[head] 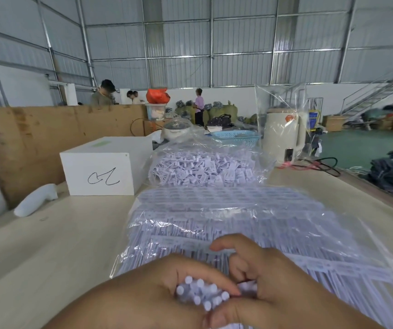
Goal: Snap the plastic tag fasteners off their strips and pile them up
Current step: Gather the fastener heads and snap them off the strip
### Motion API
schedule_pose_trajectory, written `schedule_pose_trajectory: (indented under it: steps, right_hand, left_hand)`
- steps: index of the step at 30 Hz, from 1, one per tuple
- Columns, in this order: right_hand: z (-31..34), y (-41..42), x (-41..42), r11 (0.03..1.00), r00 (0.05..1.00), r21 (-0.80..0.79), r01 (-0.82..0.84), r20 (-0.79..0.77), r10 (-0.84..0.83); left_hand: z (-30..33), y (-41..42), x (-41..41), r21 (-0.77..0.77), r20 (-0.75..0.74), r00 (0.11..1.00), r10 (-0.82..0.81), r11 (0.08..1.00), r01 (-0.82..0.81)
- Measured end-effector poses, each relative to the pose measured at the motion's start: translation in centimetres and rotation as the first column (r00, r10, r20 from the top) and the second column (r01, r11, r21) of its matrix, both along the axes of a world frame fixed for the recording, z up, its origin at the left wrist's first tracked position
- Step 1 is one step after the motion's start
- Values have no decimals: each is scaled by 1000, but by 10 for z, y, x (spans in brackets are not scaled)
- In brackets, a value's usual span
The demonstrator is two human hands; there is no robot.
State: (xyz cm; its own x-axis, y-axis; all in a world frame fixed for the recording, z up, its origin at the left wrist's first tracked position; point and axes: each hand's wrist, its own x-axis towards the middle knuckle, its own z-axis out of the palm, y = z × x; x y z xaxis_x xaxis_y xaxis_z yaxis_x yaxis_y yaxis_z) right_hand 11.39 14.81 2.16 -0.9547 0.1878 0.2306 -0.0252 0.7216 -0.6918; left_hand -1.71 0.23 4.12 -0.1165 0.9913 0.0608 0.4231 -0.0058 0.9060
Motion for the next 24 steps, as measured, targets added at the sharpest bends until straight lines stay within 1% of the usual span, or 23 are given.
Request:
schedule_pose_trajectory:
  steps: [2,4,7,10,13,15,18,21,24]
  right_hand:
    - [-2,0,0,1000,1000,18,23,-12,-22]
    - [-2,-1,0,996,998,65,57,-33,-55]
    - [5,-1,3,985,997,157,75,-20,-72]
    - [9,3,7,982,998,178,69,-20,-67]
    - [8,7,9,975,995,196,101,-32,-96]
    - [6,9,9,977,992,171,127,-42,-122]
    - [5,6,7,980,980,66,190,-72,-185]
    - [1,0,1,961,950,-18,277,-146,-276]
    - [-3,-9,-5,942,917,-87,324,-217,-335]
  left_hand:
    - [-6,0,-3,30,-19,1000,-19,999,20]
    - [-9,0,-7,28,-36,999,-26,999,27]
    - [-9,0,-12,40,44,996,-75,996,73]
    - [-10,1,-19,48,30,999,-31,998,30]
    - [-17,4,-22,78,58,998,12,997,-17]
    - [-20,6,-19,109,107,993,39,993,-51]
    - [-21,12,-14,188,161,979,126,970,-156]
    - [-19,19,-5,236,217,941,260,921,-309]
    - [-18,21,0,279,246,897,367,859,-428]
